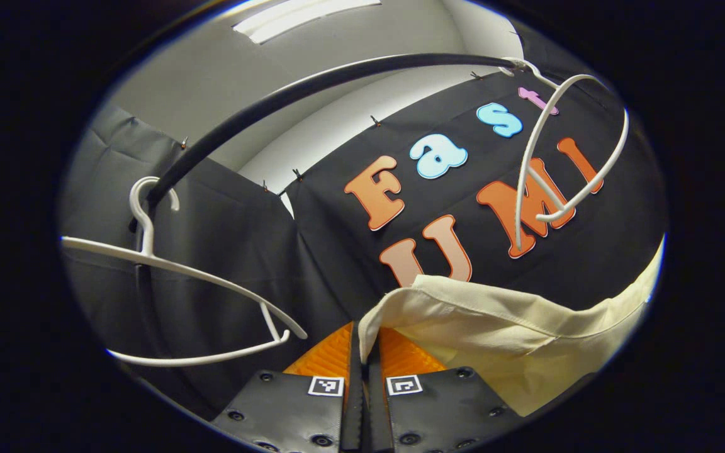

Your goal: Grasp the clothes on the hanger with both hands and then place them into the laundry hamper below.

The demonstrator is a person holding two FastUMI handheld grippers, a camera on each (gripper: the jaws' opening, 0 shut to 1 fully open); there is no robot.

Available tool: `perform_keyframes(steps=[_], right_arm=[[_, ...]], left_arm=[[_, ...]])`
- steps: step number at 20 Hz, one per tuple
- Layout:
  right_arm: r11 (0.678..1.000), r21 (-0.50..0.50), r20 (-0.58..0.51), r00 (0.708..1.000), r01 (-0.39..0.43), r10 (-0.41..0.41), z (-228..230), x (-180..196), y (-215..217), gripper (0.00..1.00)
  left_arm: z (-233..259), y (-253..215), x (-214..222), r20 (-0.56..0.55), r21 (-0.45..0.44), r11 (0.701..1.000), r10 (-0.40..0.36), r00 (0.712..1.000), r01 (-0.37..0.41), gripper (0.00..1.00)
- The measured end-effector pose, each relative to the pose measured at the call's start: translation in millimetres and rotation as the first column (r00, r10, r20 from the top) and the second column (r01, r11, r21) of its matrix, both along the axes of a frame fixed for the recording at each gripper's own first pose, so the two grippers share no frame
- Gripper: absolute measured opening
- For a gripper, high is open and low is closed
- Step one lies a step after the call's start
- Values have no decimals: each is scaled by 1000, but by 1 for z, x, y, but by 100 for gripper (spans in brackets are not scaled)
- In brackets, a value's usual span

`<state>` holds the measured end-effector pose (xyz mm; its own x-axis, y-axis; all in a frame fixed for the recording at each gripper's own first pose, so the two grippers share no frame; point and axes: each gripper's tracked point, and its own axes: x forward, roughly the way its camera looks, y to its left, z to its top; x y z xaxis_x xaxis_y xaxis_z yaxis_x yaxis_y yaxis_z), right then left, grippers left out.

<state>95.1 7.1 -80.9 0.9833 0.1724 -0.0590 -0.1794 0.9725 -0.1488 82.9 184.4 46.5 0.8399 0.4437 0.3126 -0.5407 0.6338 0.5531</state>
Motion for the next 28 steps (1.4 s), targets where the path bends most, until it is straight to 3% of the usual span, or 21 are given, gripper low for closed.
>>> perform_keyframes(steps=[5,8,9,11,14,16,18,20,21,22,24,26,28], right_arm=[[997,18,-26,997,-72,73,7,-19,26,0],[993,18,-43,992,-117,118,3,-33,45,0],[991,22,-53,990,-133,134,-1,-37,52,0],[985,40,-88,981,-169,172,-13,-43,62,0],[980,51,-158,967,-194,200,-39,-54,71,1],[979,52,-227,952,-197,204,-64,-62,74,1],[980,65,-305,931,-191,201,-98,-72,70,1],[983,78,-386,904,-168,185,-133,-82,62,1],[985,79,-428,887,-156,175,-150,-87,56,1],[987,76,-469,868,-144,163,-169,-94,51,1],[990,60,-549,824,-125,137,-206,-104,45,1],[993,50,-631,767,-107,114,-237,-119,38,1],[995,46,-703,705,-84,93,-269,-133,36,2]], left_arm=[[-30,-45,-31,-41,-78,992,-99,994,96,11],[-56,-82,-38,-80,-182,967,-196,977,180,7],[-68,-92,-38,-90,-219,955,-226,970,202,11],[-96,-113,-37,-116,-304,921,-289,950,243,11],[-142,-146,-39,-167,-447,847,-395,904,288,11],[-174,-162,-49,-208,-522,804,-445,871,285,11],[-216,-175,-58,-246,-623,741,-488,838,248,12],[-256,-186,-73,-264,-745,642,-531,805,179,13],[-277,-184,-78,-283,-778,614,-532,798,133,14],[-296,-179,-84,-318,-786,613,-515,796,82,14],[-332,-169,-98,-418,-767,641,-475,774,-20,14],[-369,-158,-114,-529,-739,661,-453,717,-128,14],[-398,-154,-135,-580,-747,631,-463,671,-209,14]])
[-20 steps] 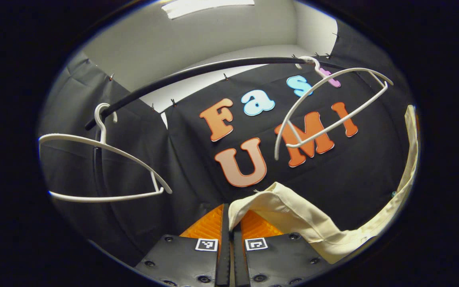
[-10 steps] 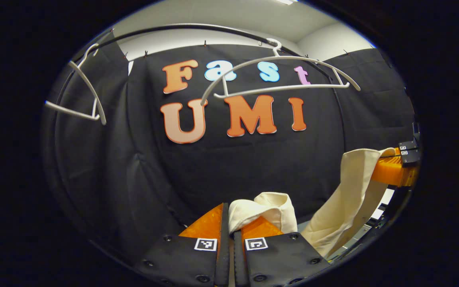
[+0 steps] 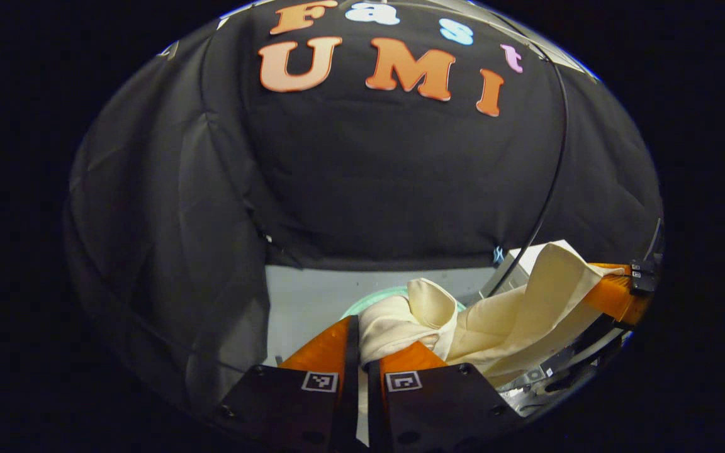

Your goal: Grasp the clothes on the hanger with both hands and then place them into the laundry hamper below.

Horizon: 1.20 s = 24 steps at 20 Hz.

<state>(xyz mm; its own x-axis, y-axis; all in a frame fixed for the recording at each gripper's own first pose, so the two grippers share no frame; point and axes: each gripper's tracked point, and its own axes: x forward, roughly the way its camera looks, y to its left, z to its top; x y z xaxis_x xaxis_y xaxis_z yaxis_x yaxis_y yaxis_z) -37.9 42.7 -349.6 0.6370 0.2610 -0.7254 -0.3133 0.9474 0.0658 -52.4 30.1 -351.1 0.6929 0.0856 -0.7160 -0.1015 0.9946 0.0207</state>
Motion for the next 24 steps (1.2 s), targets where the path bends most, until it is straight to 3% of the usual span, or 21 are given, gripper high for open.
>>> perform_keyframes(steps=[4,6,7,8,9,10,11,13,14,15,17,18,19,24], right_arm=[[999,-27,-145,989,25,-29,-36,-29,-13,6],[999,-39,-190,981,32,-39,-49,-37,-14,10],[999,-37,-200,979,36,-43,-53,-39,-14,12],[999,-33,-204,978,36,-42,-55,-39,-14,23],[999,-36,-208,977,35,-41,-56,-41,-13,30],[999,-44,-214,976,30,-39,-57,-43,-14,28],[998,-49,-218,975,26,-36,-59,-47,-13,39],[998,-56,-228,973,22,-34,-62,-50,-12,61],[998,-63,-235,971,21,-36,-63,-51,-12,62],[997,-68,-242,970,21,-37,-65,-55,-13,80],[998,-65,-260,965,26,-42,-70,-60,-13,92],[998,-62,-268,962,30,-46,-72,-63,-14,93],[997,-62,-274,960,35,-50,-71,-65,-16,93],[996,-69,-284,956,56,-73,-70,-64,-21,93]], left_arm=[[-44,11,-36,-160,-43,997,58,985,-66,15],[-62,18,-56,-246,-44,994,88,965,-102,24],[-68,23,-65,-275,-41,992,103,956,-118,24],[-74,26,-71,-301,-43,990,112,947,-131,29],[-77,30,-77,-324,-38,989,121,938,-141,34],[-83,32,-81,-343,-34,989,126,931,-147,34],[-86,33,-85,-359,-26,988,130,924,-150,38],[-91,41,-96,-389,4,988,141,910,-152,55],[-92,45,-101,-404,16,988,148,902,-155,67],[-95,44,-105,-414,17,987,154,897,-162,78],[-96,46,-106,-422,12,984,166,891,-178,92],[-96,47,-108,-421,15,983,172,891,-182,92],[-93,48,-108,-417,15,983,174,892,-185,100],[-86,44,-100,-380,9,987,150,913,-159,98]])
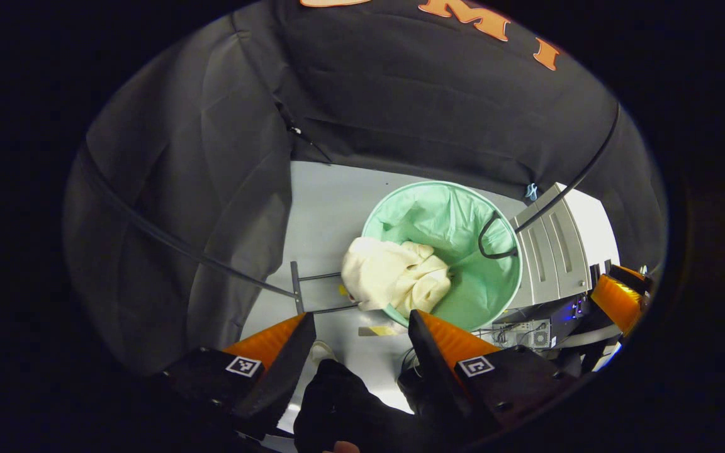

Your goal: Grasp the clothes on the hanger with both hands and then place them into the laundry hamper below.

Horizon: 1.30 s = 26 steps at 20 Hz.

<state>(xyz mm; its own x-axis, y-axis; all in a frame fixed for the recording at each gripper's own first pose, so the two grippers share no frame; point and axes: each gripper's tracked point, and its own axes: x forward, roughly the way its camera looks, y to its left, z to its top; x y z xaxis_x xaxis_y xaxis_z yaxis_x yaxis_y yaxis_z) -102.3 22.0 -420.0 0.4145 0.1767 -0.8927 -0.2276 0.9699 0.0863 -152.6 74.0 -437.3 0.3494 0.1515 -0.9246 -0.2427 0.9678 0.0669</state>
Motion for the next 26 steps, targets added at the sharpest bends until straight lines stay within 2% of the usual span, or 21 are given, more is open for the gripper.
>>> perform_keyframes(steps=[4,9,13,14,17,19,25,26], right_arm=[[1000,-6,9,1000,15,-15,4,2,-4,93],[999,-18,20,999,35,-35,12,3,-8,93],[999,-26,109,993,41,-38,44,25,-12,93],[999,-26,140,989,45,-40,55,33,-12,93],[998,-15,231,972,53,-48,93,56,-13,93],[998,-4,297,953,58,-54,123,72,-12,93],[999,15,476,878,52,-53,215,105,-10,93],[999,16,503,863,48,-50,229,107,-10,93]], left_arm=[[15,-6,15,59,5,999,-36,998,36,100],[45,-13,35,142,2,999,-47,989,47,98],[85,-13,62,269,19,998,-65,961,63,94],[98,-13,69,305,33,997,-77,949,70,98],[141,-16,89,414,86,991,-125,902,99,100],[172,-22,101,483,116,987,-154,862,111,98],[258,-31,126,651,151,984,-167,740,90,97],[271,-31,129,676,152,985,-164,718,82,100]])
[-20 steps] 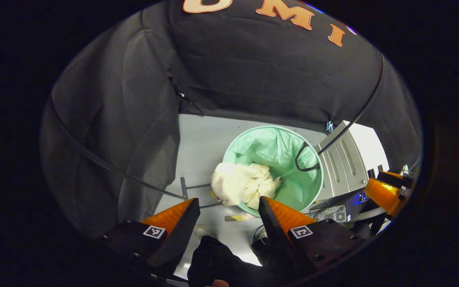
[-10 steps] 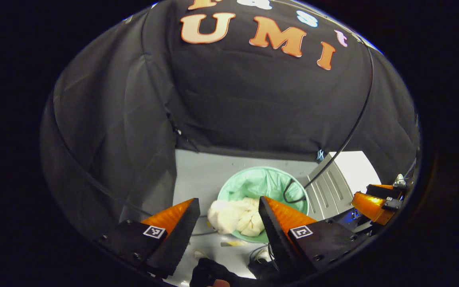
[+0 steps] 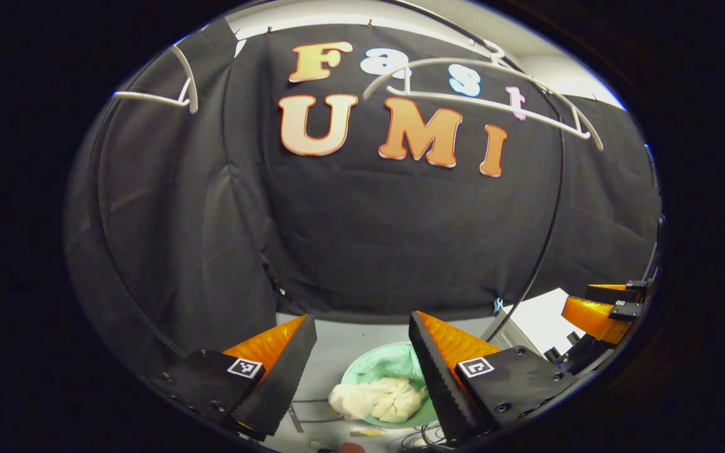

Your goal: Grasp the clothes on the hanger with both hands and then place them into the laundry hamper below.

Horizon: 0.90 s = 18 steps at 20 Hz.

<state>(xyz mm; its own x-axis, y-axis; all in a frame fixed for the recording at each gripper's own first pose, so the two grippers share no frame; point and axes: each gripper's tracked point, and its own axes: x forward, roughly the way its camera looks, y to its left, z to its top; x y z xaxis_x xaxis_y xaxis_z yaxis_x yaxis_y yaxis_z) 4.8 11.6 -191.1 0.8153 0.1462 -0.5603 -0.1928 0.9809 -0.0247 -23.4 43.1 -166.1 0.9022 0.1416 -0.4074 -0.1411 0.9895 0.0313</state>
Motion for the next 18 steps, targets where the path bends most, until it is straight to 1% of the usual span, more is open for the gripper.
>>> perform_keyframes(steps=[1,3,4,5,7,8,9,12,16,18], right_arm=[[1000,-2,30,1000,1,-1,13,4,0,93],[1000,1,90,996,4,-4,32,10,-6,93],[1000,9,114,993,6,-7,49,10,-1,93],[1000,22,138,990,8,-11,61,10,0,93],[999,51,182,983,13,-22,89,13,0,93],[998,59,205,978,11,-23,100,15,-1,99],[998,57,224,974,12,-25,101,20,-11,99],[999,45,281,959,20,-32,124,20,-21,98],[998,65,345,938,21,-42,146,18,-27,94],[997,79,362,931,16,-44,152,20,-27,93]], left_arm=[[13,0,2,30,-1,1000,2,1000,-2,97],[42,1,2,94,5,1000,2,996,-3,97],[56,2,3,126,20,1000,-1,992,-2,97],[71,5,3,157,24,1000,1,988,-5,100],[90,5,10,203,25,1000,13,979,-18,97],[99,7,9,222,22,999,19,975,-25,93],[109,8,9,241,19,999,25,970,-30,93],[128,18,9,291,28,998,47,955,-57,93],[148,27,3,339,44,996,60,939,-79,93],[152,27,2,350,39,996,66,934,-85,95]])
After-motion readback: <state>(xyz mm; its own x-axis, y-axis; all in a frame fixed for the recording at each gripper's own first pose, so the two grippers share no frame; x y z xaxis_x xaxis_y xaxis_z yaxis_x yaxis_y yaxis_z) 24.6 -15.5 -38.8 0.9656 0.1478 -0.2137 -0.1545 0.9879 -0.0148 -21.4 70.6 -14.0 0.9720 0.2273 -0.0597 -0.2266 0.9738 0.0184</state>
